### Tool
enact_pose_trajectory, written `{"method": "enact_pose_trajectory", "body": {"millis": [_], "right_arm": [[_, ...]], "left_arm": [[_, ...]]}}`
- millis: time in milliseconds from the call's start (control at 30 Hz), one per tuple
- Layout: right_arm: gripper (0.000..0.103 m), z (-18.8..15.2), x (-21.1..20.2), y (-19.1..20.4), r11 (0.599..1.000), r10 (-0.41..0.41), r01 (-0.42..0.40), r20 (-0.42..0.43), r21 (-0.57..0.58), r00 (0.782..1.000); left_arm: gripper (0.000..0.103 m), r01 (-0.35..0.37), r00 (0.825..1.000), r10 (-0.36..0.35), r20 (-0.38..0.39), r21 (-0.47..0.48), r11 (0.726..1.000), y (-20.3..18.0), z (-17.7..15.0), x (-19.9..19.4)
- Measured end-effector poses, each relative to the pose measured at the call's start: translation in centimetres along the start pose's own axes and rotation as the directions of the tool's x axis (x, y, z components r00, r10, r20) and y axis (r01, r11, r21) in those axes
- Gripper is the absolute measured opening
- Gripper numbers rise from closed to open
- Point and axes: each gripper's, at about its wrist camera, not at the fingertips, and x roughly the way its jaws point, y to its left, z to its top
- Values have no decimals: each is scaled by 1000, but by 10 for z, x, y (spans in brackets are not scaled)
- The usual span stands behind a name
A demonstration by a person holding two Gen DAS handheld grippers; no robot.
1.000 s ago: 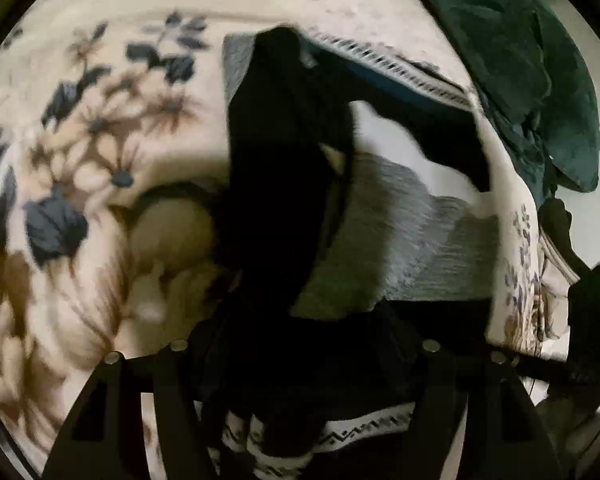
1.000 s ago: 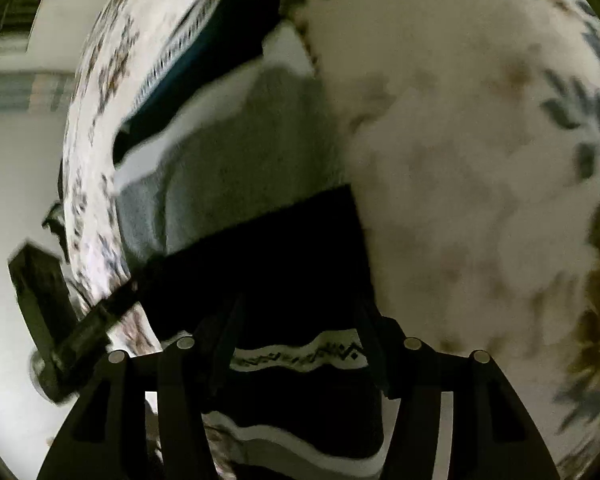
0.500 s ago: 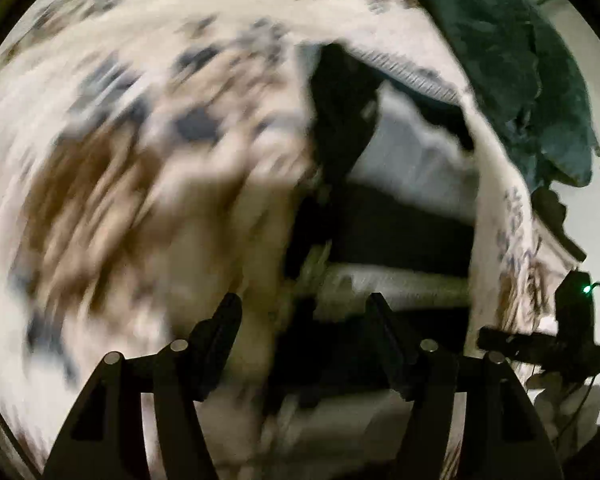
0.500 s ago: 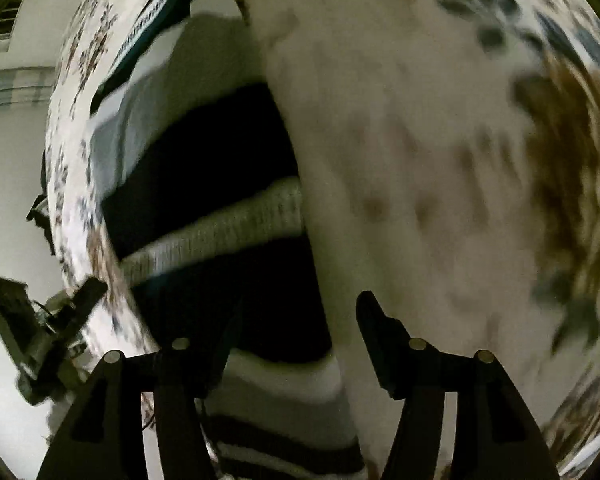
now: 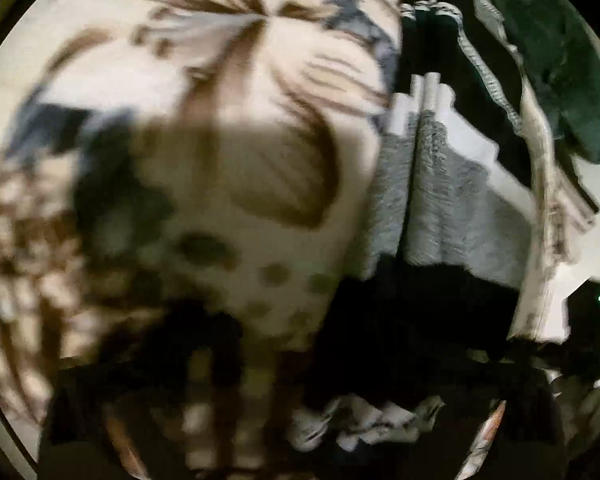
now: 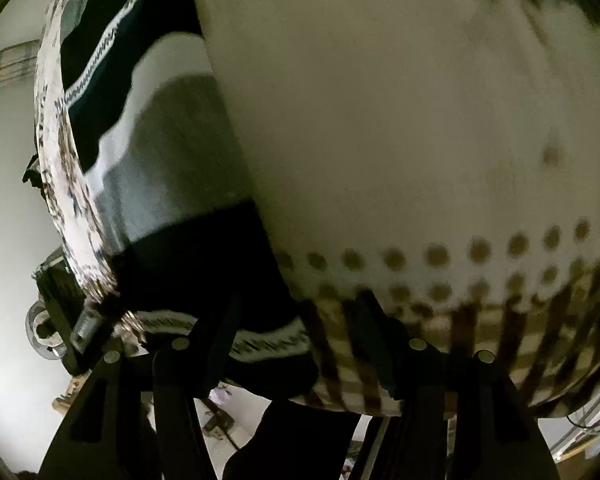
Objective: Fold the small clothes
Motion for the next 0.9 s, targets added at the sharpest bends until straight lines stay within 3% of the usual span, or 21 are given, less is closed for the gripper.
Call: {"method": "enact_pose_trajectory", "body": {"millis": [167,300,433,500,600,700,800,900], "right_arm": [[62,-20,7,-7,1000,16,-16,1,-11,1000],[62,-28,1,-11,999,28,-27,11,-17,1000],[62,-33,-11,-13,998,55,-55,15,-37,998],[62,-36,-11,-15,997,60,-59,8,-47,998],[62,-34,-1,-16,996,75,-76,-14,-50,997],[62,-26,16,-16,992,116,-118,-30,-51,993],[62,-16,39,-9,987,151,-153,-43,-44,988],[64,-14,45,-12,977,213,-213,-12,-2,977]], "left_arm": [[103,-91,995,91,34,-17,996,-10,-4,9],[102,-105,993,108,46,-48,993,-20,-8,4],[99,42,990,-23,140,-140,989,-24,-23,-44],[99,69,984,-45,174,-135,988,-29,-29,-61],[99,88,991,-78,113,-94,992,-31,-29,-49],[99,53,999,-53,7,-30,998,-46,-29,-11],[91,-22,998,24,-55,38,999,-61,-36,12],[59,-66,997,69,-40,89,994,-72,-47,9]]}}
